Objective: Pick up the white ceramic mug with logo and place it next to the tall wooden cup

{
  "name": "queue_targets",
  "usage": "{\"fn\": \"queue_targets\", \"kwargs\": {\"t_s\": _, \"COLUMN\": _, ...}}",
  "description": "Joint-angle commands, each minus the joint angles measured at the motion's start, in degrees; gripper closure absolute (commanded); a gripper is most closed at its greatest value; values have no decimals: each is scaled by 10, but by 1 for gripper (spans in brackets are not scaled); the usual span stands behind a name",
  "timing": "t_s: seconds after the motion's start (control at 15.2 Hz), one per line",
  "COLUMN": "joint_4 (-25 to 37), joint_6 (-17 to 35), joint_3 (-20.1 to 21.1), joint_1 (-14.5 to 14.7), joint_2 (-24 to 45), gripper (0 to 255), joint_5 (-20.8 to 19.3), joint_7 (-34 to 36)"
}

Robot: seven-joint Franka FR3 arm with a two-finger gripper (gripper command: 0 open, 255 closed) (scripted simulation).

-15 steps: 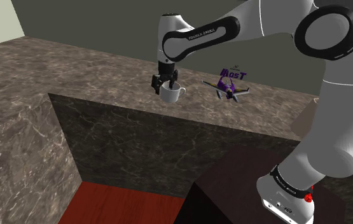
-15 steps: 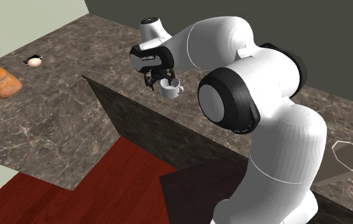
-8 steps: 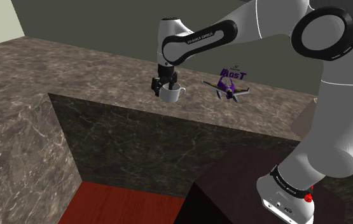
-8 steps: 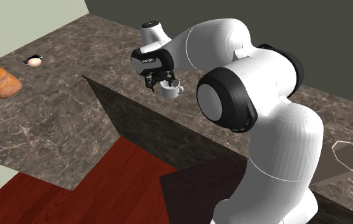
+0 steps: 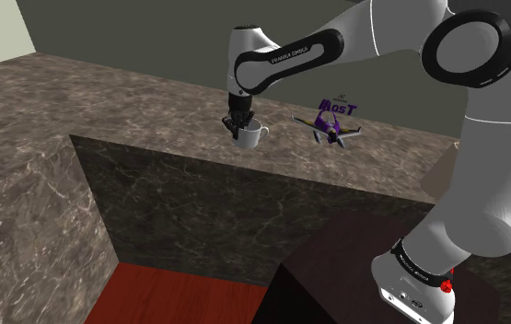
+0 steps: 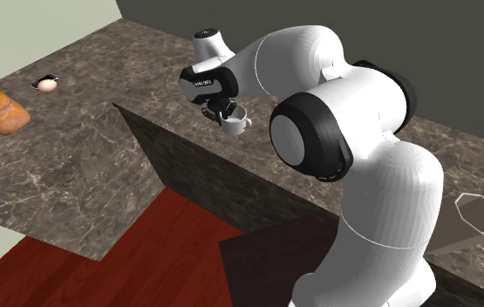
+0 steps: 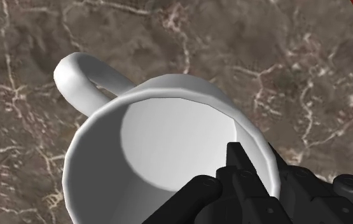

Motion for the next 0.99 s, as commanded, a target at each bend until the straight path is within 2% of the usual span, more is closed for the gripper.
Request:
{"fn": "queue_targets", "kwargs": {"t_s": 0.0, "joint_4": 0, "joint_6": 0, "joint_3": 0, "joint_1": 0, "joint_2": 0, "gripper": 255, "joint_5": 0, "joint_7": 0}}
{"fn": "queue_targets", "kwargs": {"t_s": 0.2, "joint_4": 0, "joint_6": 0, "joint_3": 0, "joint_1": 0, "joint_2": 0, "gripper": 255, "joint_5": 0, "joint_7": 0}}
{"fn": "queue_targets", "kwargs": {"t_s": 0.92, "joint_4": 39, "joint_6": -71, "joint_3": 4, "joint_1": -2, "joint_2": -33, "gripper": 255, "joint_5": 10, "joint_7": -9}}
